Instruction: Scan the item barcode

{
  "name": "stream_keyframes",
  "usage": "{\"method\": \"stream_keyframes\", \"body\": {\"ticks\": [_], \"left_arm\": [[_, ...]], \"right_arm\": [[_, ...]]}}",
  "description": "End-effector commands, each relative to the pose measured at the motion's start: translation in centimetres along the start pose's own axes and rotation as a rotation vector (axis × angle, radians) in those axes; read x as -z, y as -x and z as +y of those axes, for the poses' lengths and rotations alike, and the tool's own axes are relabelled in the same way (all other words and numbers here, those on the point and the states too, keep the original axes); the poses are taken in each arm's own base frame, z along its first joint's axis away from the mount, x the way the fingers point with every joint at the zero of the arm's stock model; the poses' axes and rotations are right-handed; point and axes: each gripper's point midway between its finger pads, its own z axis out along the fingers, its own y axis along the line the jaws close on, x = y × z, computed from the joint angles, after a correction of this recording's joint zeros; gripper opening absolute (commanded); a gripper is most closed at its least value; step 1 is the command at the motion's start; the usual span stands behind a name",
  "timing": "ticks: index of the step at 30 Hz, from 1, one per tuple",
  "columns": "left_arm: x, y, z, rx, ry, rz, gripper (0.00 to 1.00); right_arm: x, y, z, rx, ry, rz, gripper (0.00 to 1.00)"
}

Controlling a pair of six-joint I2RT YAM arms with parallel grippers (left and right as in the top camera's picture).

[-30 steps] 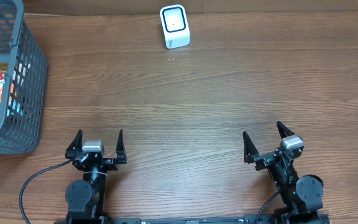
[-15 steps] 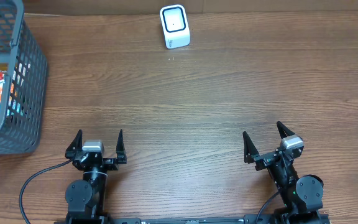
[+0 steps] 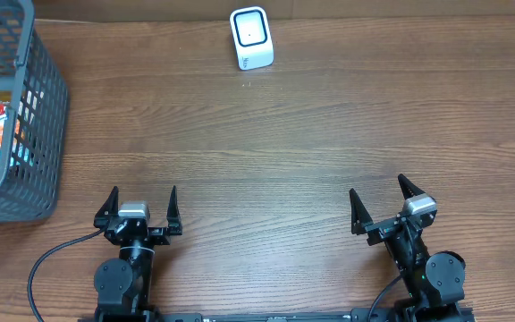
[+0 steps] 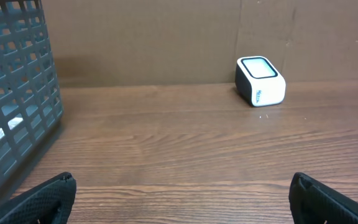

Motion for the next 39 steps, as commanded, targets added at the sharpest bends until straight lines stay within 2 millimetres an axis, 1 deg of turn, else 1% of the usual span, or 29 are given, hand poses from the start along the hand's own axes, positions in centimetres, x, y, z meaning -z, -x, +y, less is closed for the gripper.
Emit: {"method": "stream_keyframes", "body": {"ticks": [1, 12, 14, 17, 20, 24, 27, 33, 36, 39], "left_arm": [[0.1, 0.1, -0.1, -0.019, -0.006, -0.007, 1.0], [0.1, 0.4, 0.3, -0.019, 0.017, -0.017, 1.0], [0.1, 1.4, 0.6, -0.015, 0.033, -0.057, 1.0], [0.3, 3.5, -0.2, -0.014, -0.009, -0.143, 1.0], [0.9, 6.4, -0.5, -0.014, -0.03, -0.248, 1.0], [2.4, 10.5, 0.3, -0.005, 0.013, -0.362, 1.0], [4.2, 14.6, 0.9, -0.026, 0.052, -0.45, 1.0], [9.1, 24.2, 2.6, -0.053, 0.164, -0.615, 1.0], [10.6, 28.9, 2.7, -0.096, 0.186, -0.661, 1.0], [11.2, 32.9, 3.4, -0.093, 0.223, -0.658, 1.0]], "right_arm": [[0.0, -0.2, -0.1, -0.003, -0.005, -0.004, 1.0], [0.0, -0.2, -0.1, -0.003, -0.005, -0.004, 1.0], [0.0, -0.2, -0.1, -0.003, -0.005, -0.004, 1.0], [0.0, -0.2, -0.1, -0.003, -0.005, -0.004, 1.0], [0.0, -0.2, -0.1, -0.003, -0.005, -0.004, 1.0], [0.0, -0.2, -0.1, -0.003, -0.005, -0.004, 1.0], [0.0, -0.2, -0.1, -0.003, -0.005, -0.004, 1.0], [0.0, -0.2, -0.1, -0.003, -0.005, -0.004, 1.0], [0.0, -0.2, -0.1, -0.003, -0.005, -0.004, 1.0], [0.0, -0.2, -0.1, -0.003, -0.005, -0.004, 1.0]]}}
